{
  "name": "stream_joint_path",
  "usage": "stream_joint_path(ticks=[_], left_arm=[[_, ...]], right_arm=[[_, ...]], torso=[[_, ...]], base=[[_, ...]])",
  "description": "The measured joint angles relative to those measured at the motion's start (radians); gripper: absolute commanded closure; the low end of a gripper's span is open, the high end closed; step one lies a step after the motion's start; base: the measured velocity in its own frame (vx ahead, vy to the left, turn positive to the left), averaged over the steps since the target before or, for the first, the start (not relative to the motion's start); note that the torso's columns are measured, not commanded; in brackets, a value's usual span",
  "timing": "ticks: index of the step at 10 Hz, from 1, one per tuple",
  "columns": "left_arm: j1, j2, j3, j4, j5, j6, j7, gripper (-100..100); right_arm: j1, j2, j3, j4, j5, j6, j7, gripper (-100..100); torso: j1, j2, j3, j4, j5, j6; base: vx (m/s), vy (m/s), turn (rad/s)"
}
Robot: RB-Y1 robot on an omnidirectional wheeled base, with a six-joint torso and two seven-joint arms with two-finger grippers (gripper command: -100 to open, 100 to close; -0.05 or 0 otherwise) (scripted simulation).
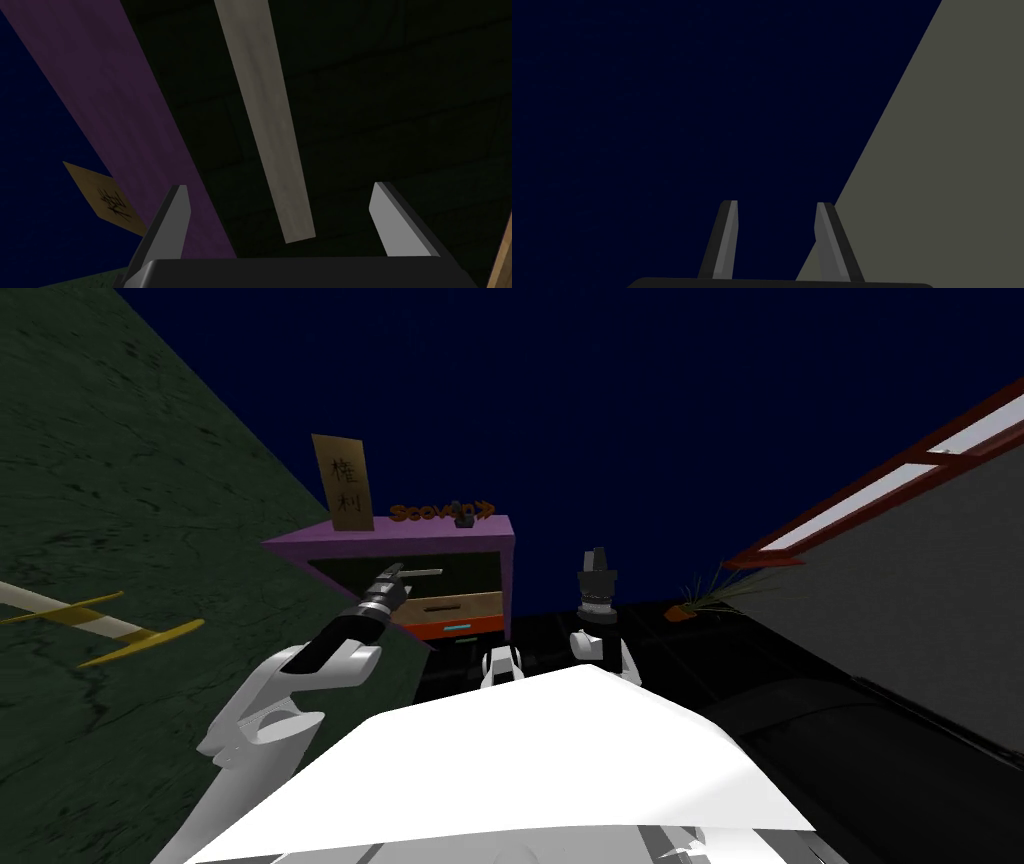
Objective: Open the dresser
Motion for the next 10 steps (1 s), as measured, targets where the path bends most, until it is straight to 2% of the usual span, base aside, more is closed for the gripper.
stream_joint_path(ticks=[1,2,3,4,5,7,10], left_arm=[[-0.035,0.008,0.020,0.035,0.006,0.000,0.000,-100],[-0.039,0.011,0.035,0.064,0.010,-0.008,-0.001,-100],[-0.064,0.001,0.049,0.090,-0.001,-0.009,-0.005,-100],[-0.079,0.007,0.062,0.120,0.005,-0.009,-0.006,-100],[-0.089,0.003,0.063,0.143,0.000,-0.006,-0.007,-100],[-0.119,0.009,0.096,0.188,0.005,-0.005,-0.008,-100],[-0.168,0.016,0.129,0.279,0.008,-0.017,-0.011,-100]], right_arm=[[0.000,0.000,0.000,0.000,0.000,0.000,0.000,0],[0.000,0.000,0.000,0.000,0.000,0.000,0.000,0],[0.000,0.000,0.000,0.000,0.000,0.000,0.000,0],[0.000,0.000,0.000,0.000,0.000,0.000,0.000,0],[0.000,0.000,0.000,0.000,0.000,0.000,0.000,0],[0.000,0.000,0.000,0.000,0.000,0.000,0.000,0],[0.000,0.000,0.000,0.000,0.000,0.000,0.000,0]], torso=[[0.000,0.001,0.000,0.000,0.000,0.002],[0.000,0.002,0.001,0.001,0.000,0.000],[-0.001,0.006,0.003,0.002,0.000,0.002],[-0.001,0.006,0.003,0.002,0.000,0.000],[0.000,0.001,0.001,0.000,0.000,0.000],[-0.001,0.003,0.002,0.001,0.000,0.000],[-0.001,0.005,0.003,0.002,0.000,0.001]], base=[[-0.095,0.002,-0.205],[-0.143,-0.008,-0.307],[-0.135,-0.009,-0.165],[-0.055,-0.003,0.024],[-0.097,0.000,-0.283],[-0.070,-0.008,-0.110],[-0.119,-0.014,-0.280]])
